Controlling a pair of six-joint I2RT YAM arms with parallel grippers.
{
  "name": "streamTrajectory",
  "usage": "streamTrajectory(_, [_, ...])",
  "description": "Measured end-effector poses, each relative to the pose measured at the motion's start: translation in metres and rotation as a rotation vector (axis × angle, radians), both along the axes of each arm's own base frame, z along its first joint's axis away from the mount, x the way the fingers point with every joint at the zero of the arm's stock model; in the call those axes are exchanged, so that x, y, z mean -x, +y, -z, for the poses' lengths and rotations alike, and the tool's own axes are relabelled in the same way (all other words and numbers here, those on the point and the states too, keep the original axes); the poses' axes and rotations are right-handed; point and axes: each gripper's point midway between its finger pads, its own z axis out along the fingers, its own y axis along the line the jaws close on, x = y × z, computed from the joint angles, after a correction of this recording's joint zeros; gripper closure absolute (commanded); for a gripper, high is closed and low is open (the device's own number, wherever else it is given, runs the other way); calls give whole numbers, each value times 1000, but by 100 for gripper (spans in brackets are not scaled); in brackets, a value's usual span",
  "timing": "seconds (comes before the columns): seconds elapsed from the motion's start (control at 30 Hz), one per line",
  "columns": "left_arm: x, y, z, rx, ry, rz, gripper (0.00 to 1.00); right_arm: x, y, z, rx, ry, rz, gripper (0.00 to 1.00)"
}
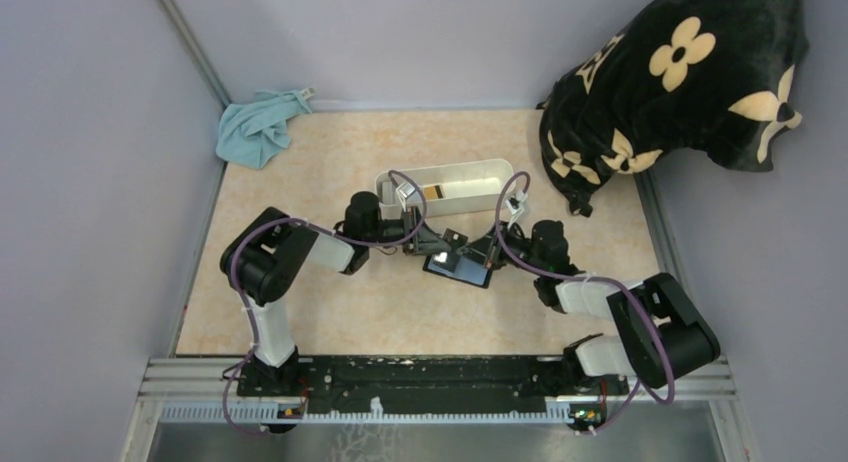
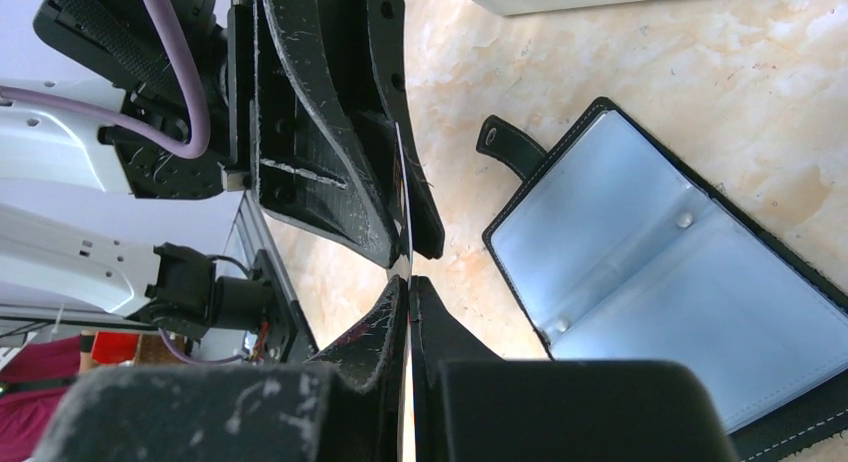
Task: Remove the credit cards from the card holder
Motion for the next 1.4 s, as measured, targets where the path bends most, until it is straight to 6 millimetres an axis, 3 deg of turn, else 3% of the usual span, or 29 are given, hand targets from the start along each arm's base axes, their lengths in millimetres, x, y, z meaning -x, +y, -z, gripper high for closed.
streamTrajectory(0.27, [-5, 8, 2, -5, 5, -23, 73, -2, -4, 0, 0, -1, 13, 100])
streamTrajectory(0.43, [-8, 10, 2, -5, 4, -29, 90, -3, -4, -1, -1, -4, 17, 100])
streamTrajectory(0.57, [-6, 10, 0, 3, 0, -15, 91, -3, -6, 0, 1, 0, 23, 100])
streamTrajectory(0.67, [-4, 10, -3, 16, -6, -4, 100, -4, -5, 0, -3, 1, 21, 100])
streamTrajectory(0.83, [-3, 10, -11, 47, -18, 13, 100, -5, -4, 0, -13, 4, 20, 100])
streamTrajectory(0.97, [-2, 11, -14, 68, -17, 26, 100, -6, -4, 0, -21, 7, 19, 62])
streamTrajectory(1.03, [-1, 10, -17, 82, -19, 34, 100, -6, -5, 1, -21, 14, 22, 52])
streamTrajectory(1.13, [-3, 13, -20, 89, -24, 32, 100, -7, -9, 3, -23, 23, 38, 48])
streamTrajectory(1.23, [-19, 23, -17, 43, -11, -13, 100, -6, -21, 10, -15, 38, 77, 48])
streamTrajectory(1.3, [-44, 30, -21, -17, -31, -85, 100, -6, -28, 13, -9, 42, 98, 48])
streamTrajectory(1.4, [-89, 37, -50, -105, -129, -212, 100, -7, -32, 12, -2, 32, 109, 48])
